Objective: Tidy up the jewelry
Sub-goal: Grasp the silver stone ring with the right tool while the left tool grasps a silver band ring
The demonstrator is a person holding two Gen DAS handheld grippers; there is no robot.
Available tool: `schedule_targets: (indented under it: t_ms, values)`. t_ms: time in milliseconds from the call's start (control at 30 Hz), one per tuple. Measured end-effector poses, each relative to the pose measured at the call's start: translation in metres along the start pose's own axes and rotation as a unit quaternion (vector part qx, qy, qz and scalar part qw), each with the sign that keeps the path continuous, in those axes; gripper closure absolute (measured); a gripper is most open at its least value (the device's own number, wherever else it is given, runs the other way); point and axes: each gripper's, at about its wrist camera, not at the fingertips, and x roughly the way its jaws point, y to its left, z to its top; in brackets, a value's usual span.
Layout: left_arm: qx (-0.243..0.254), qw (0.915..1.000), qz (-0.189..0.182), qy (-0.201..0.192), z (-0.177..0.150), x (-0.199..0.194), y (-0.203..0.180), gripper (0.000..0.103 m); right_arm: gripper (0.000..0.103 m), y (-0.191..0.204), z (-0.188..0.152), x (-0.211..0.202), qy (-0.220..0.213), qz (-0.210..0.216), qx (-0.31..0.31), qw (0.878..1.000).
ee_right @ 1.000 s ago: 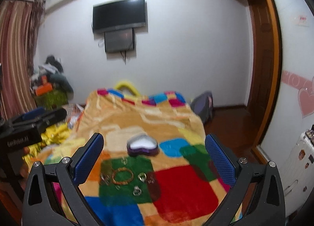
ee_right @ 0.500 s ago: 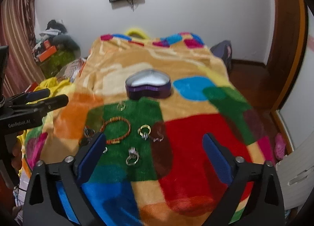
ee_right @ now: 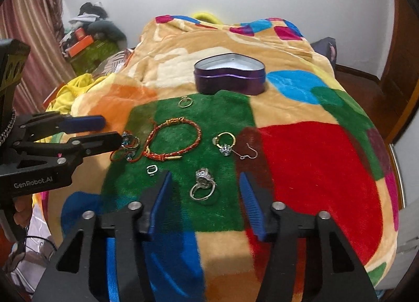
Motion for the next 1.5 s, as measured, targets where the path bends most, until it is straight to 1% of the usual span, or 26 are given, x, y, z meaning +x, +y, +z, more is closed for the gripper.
schedule_targets:
  t_ms: [33,100,167,367,400,500,567,600,700,833,1000,1100,1200,1500]
  values:
    - [-0.001,0.9999,-0.009,0.006,0.000,0.002,0.000,0.073,0.060,0.001,0.000,0.001,0.001,0.003,-0.002,1.000]
    - [0.002,0.9998,-0.016,0.012,0.000,0.007,-0.003,0.075,0.064,0.002,0.001,0.003,0.002,0.005,-0.004,1.000]
    - [0.005,0.9998,-0.017,0.012,0.000,0.009,-0.005,0.075,0.066,0.002,0.001,0.005,0.002,0.006,-0.008,1.000]
    - [-0.006,0.9995,-0.025,0.015,0.002,0.015,-0.003,0.075,0.072,0.005,0.002,0.008,-0.001,0.007,-0.010,1.000]
    - [-0.006,0.9995,-0.027,0.016,0.002,0.015,-0.003,0.075,0.074,0.005,0.003,0.009,-0.002,0.008,-0.010,1.000]
    - [-0.003,0.9995,-0.026,0.016,0.002,0.018,-0.004,0.075,0.078,0.006,0.003,0.010,-0.001,0.012,-0.010,1.000]
    - [-0.001,0.9996,-0.023,0.015,0.001,0.019,-0.005,0.078,0.082,0.007,0.003,0.011,-0.001,0.012,-0.010,1.000]
    - [0.001,0.9997,-0.019,0.013,0.001,0.020,-0.006,0.082,0.085,0.007,0.003,0.012,0.000,0.012,-0.009,1.000]
    - [0.008,0.9998,-0.013,0.009,0.000,0.018,-0.008,0.083,0.089,0.006,0.004,0.011,-0.003,0.012,-0.006,1.000]
    - [0.017,0.9998,-0.003,0.005,0.000,0.015,-0.011,0.083,0.089,0.004,0.004,0.007,-0.008,0.011,-0.003,1.000]
    - [0.014,0.9999,-0.006,-0.006,0.002,0.004,-0.010,0.083,0.089,0.004,0.006,0.000,-0.018,0.006,0.000,1.000]
    - [0.013,0.9997,-0.004,-0.021,0.007,-0.007,-0.008,0.083,0.089,0.003,0.010,-0.006,-0.027,0.002,0.001,1.000]
    - [0.012,0.9993,0.008,-0.035,0.013,-0.014,-0.006,0.083,0.089,0.003,0.016,-0.013,-0.041,-0.004,0.001,0.999]
    - [0.005,0.9961,0.010,-0.087,0.041,-0.036,-0.001,0.083,0.089,0.003,0.042,-0.029,-0.088,-0.021,-0.009,0.996]
